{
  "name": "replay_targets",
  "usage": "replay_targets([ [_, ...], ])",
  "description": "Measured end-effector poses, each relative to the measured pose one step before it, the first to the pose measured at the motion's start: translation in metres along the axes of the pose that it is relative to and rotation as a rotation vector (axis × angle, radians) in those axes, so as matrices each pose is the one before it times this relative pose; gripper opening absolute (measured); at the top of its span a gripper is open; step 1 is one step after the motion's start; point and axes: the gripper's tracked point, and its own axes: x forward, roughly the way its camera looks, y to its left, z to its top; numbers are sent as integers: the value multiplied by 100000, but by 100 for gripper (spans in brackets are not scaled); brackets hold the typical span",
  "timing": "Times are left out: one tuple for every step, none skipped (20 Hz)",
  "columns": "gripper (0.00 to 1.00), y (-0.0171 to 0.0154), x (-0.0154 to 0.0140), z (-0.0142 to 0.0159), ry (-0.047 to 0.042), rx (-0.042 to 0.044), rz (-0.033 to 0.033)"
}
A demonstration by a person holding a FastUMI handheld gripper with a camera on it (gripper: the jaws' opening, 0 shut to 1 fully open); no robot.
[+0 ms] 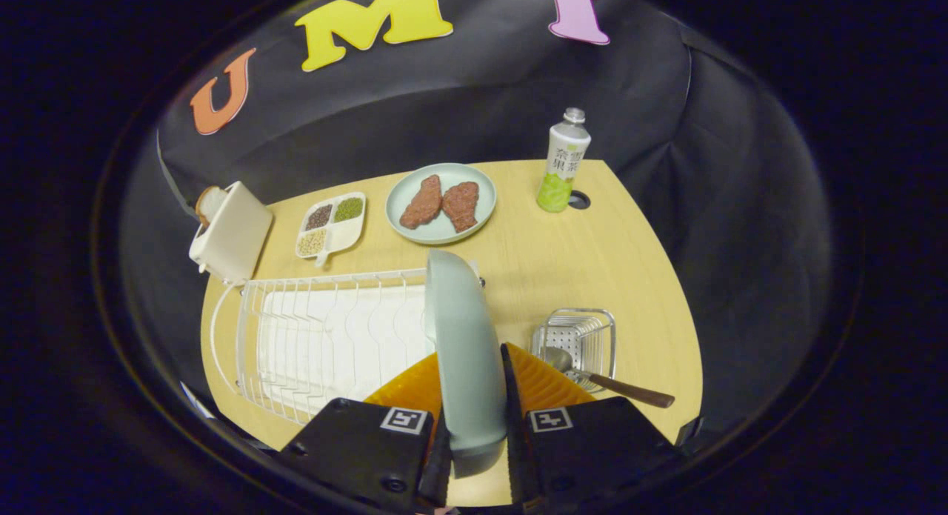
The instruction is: Take the plate from the dish rack, then take the spoon from the basket and place it into the plate.
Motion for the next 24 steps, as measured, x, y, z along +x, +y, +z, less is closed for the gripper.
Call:
replay_targets([
  [36,106,-182,100,-299,-493,-1421],
  [36,130,-127,-127,332,-477,-1308],
  [36,69,-90,62,175,33,-1095],
  [36,-29,-145,-8,122,-278,-1220],
  [36,-58,-162,243,-66,-416,-1807],
  [36,-227,-292,294,-873,-824,-2652],
  [36,-160,-262,369,-919,-1055,-2432],
  [36,50,-406,351,-1183,-1067,-1251],
  [36,4,-482,346,-1185,-1011,-654],
  [36,170,-474,184,-1337,-413,1090],
  [34,674,-685,-110,-190,195,2924],
  [31,203,-67,-402,130,-138,2434],
  [31,231,-323,-132,-642,56,2558],
  [31,343,-403,-352,-274,379,3458],
  [31,454,-375,-544,-250,1006,4166],
  [31,399,-557,-813,-233,1233,4569],
  [30,448,-604,-677,-80,1239,4873],
  [30,443,-575,-866,-755,2000,5160],
  [30,545,-583,-891,-545,1647,5762],
  [30,611,-586,-1209,-679,1392,6142],
  [30,206,-377,-1472,356,550,4255],
  [30,-255,-329,-1635,426,762,2627],
  [30,-182,-167,-1439,60,1432,2102],
  [30,-73,-108,-1545,466,982,2379],
])
